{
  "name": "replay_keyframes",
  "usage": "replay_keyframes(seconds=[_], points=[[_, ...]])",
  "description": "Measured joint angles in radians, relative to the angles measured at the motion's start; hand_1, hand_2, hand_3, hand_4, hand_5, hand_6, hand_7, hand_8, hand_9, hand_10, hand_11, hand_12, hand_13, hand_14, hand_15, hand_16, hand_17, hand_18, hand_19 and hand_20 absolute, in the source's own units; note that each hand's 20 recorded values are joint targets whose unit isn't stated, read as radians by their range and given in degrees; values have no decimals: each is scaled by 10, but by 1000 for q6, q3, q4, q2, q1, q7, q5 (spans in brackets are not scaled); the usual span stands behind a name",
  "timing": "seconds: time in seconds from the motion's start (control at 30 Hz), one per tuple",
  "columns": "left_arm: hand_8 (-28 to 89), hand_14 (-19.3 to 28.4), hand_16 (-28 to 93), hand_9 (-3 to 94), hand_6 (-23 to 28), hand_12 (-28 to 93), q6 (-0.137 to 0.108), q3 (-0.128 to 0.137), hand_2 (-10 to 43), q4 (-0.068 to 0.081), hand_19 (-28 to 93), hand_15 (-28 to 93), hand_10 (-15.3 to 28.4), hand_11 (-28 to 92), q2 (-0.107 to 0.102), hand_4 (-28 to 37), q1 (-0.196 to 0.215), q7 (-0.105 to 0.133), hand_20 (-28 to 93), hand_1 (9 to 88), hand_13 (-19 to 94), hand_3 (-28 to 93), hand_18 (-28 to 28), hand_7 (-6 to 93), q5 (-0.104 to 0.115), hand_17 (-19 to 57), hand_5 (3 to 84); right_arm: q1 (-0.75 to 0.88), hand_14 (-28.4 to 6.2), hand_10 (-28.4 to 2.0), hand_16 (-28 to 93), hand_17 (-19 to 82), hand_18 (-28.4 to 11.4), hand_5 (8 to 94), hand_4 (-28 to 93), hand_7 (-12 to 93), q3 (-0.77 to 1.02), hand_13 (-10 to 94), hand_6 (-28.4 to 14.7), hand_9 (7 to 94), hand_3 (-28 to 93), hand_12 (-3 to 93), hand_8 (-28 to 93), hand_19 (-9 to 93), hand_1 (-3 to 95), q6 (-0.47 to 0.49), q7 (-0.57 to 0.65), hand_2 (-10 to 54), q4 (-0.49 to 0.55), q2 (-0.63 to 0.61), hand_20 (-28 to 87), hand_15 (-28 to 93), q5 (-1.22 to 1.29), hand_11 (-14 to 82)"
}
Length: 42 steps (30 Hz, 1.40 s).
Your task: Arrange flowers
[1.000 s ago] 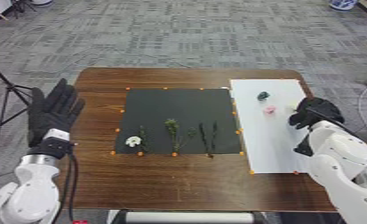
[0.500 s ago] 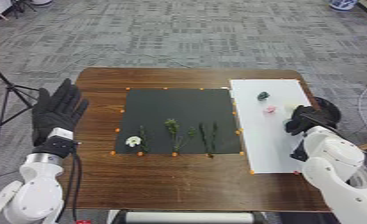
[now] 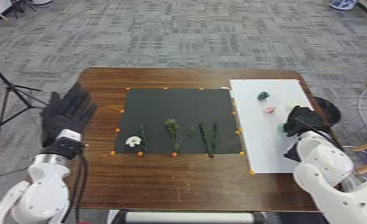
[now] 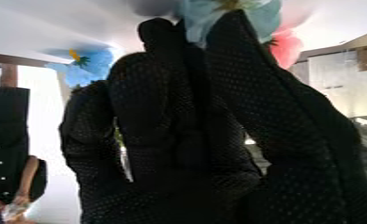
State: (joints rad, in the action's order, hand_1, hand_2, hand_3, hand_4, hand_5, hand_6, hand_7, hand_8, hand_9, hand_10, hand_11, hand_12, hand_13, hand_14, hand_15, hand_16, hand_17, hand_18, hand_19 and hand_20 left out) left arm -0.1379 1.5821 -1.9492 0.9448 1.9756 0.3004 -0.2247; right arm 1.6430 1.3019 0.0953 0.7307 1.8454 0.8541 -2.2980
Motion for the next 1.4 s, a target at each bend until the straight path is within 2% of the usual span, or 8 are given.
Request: replay_keyframes(seconds=[0.23, 0.43, 0.6, 0.77, 0.93, 1.03, 1.27, 1.4], points=[[-88, 67, -49, 262, 60, 71, -10, -14, 205, 4, 203, 117, 116, 142, 0, -283, -9, 0, 102, 234, 169, 653, 88, 95, 4, -49, 374, 0, -84, -83, 417, 393, -230, 751, -283, 357, -19, 679, -1, 810, 702, 360, 36, 864, 582, -47, -10, -95, -12, 0, 412, 641, -45, 86], [-88, 68, -49, 262, 61, 71, -15, 6, 217, 2, 204, 121, 115, 143, 0, -283, 4, 3, 102, 243, 169, 608, 89, 95, 9, -50, 374, 15, -81, -87, 426, 394, -231, 755, -283, 354, -22, 682, -6, 814, 718, 365, 52, 865, 578, -136, -11, -95, -3, -2, 414, 634, -67, 85], [-88, 72, -48, 264, 61, 71, -19, 56, 223, -5, 204, 122, 116, 144, 4, -283, 41, 13, 103, 270, 170, 538, 90, 94, 18, -51, 375, 24, -82, -88, 429, 397, -232, 758, -283, 349, -33, 685, -8, 818, 730, 366, 59, 867, 573, -210, -14, -95, 54, -17, 414, 632, -98, 86], [-88, 73, -48, 266, 62, 72, -29, 132, 223, -24, 205, 123, 117, 144, 4, -283, 109, 29, 103, 272, 171, 534, 90, 94, 34, -52, 376, -15, -81, -90, 431, 397, -233, 760, -283, 346, -95, 685, -8, 818, 731, 367, 59, 868, 573, -300, -34, -95, 101, -26, 414, 631, -119, 85], [-87, 74, -47, 268, 63, 72, -44, 200, 224, -40, 206, 124, 117, 144, 6, -283, 182, 51, 104, 282, 173, 515, 91, 93, 54, -52, 376, -114, -81, -88, 434, 396, -231, 759, -283, 345, -187, 685, -8, 818, 731, 367, 59, 868, 573, -305, -91, -95, 106, -15, 414, 630, -104, 84], [-86, 75, -47, 270, 63, 73, -53, 222, 227, -45, 206, 123, 118, 145, 7, -283, 216, 64, 104, 318, 175, 447, 91, 93, 67, -52, 377, -182, -80, -85, 436, 395, -229, 760, -283, 345, -243, 684, -7, 819, 731, 366, 57, 869, 573, -306, -152, -95, 101, 4, 415, 631, -59, 84], [-84, 78, -45, 276, 64, 76, -62, 219, 229, -44, 204, 125, 122, 145, 7, -283, 236, 77, 105, 341, 177, 394, 92, 92, 86, -52, 378, -372, -81, -83, 439, 394, -227, 760, -283, 346, -436, 682, -7, 819, 731, 367, 53, 867, 573, -317, -268, -95, -1, 88, 416, 631, 30, 84], [-85, 78, -46, 280, 64, 77, -63, 203, 227, -38, 207, 126, 123, 150, 7, -283, 223, 76, 107, 298, 177, 472, 92, 94, 88, -53, 379, -463, -79, -83, 441, 394, -227, 760, -283, 348, -526, 682, -7, 820, 731, 366, 52, 866, 572, -303, -302, -95, -96, 177, 417, 630, 28, 84]])
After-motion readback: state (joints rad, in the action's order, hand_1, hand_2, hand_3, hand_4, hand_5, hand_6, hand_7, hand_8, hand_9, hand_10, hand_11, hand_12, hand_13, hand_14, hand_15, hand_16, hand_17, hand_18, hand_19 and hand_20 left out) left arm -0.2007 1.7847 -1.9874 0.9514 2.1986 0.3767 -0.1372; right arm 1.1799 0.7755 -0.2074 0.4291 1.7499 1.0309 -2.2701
